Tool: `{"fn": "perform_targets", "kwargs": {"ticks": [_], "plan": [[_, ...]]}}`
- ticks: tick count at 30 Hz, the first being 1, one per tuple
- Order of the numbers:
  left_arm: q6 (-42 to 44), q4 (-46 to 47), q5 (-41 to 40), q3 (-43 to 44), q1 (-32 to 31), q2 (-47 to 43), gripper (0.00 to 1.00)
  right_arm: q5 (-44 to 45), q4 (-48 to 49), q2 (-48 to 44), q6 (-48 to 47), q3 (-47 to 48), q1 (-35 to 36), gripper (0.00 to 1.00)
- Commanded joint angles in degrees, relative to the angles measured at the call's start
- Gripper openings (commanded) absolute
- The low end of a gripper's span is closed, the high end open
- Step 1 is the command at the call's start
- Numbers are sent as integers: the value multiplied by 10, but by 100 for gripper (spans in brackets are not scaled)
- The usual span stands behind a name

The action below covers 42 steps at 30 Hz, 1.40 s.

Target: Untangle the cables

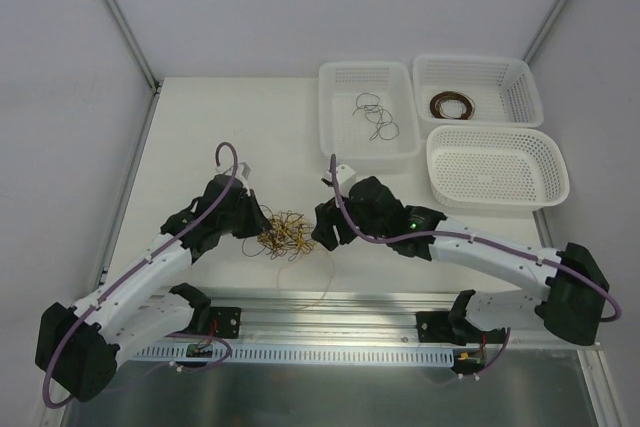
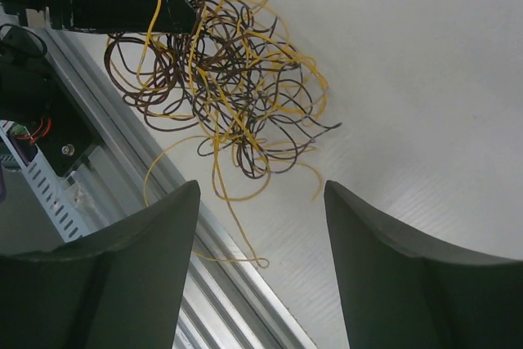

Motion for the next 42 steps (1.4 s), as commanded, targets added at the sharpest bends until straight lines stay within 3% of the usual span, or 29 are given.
{"fn": "perform_targets", "kwargs": {"ticks": [1, 3, 6, 9, 10, 12, 18, 25, 35, 42], "plan": [[-11, 9, 20, -3, -11, -14, 0, -67, 72, 53, -7, 35, 0, 65], [-9, 10, 19, -4, -14, -17, 0, -77, 72, 71, -6, 41, 0, 61], [-8, 9, 17, -8, -16, -23, 0, -79, 95, 94, -3, 46, 0, 47], [0, 8, 1, -13, -15, -29, 0, -53, 77, 91, -17, 53, -1, 22], [2, 8, -8, -15, -15, -33, 0, -47, 77, 84, -23, 53, -1, 7], [4, 5, -31, -24, -15, -33, 0, -17, 44, 55, -33, 56, -1, 1], [3, -19, -153, -26, -14, -13, 0, 148, -106, -80, -100, 76, -9, 1], [-9, -55, -232, -12, 15, 32, 0, 258, -235, -267, -127, 120, -53, 1], [-9, -55, -287, 18, 144, 63, 0, 318, -334, -400, -144, 183, -59, 0], [-18, -55, -328, 53, 221, 121, 4, 330, -373, -440, -145, 213, -59, 1]]}}
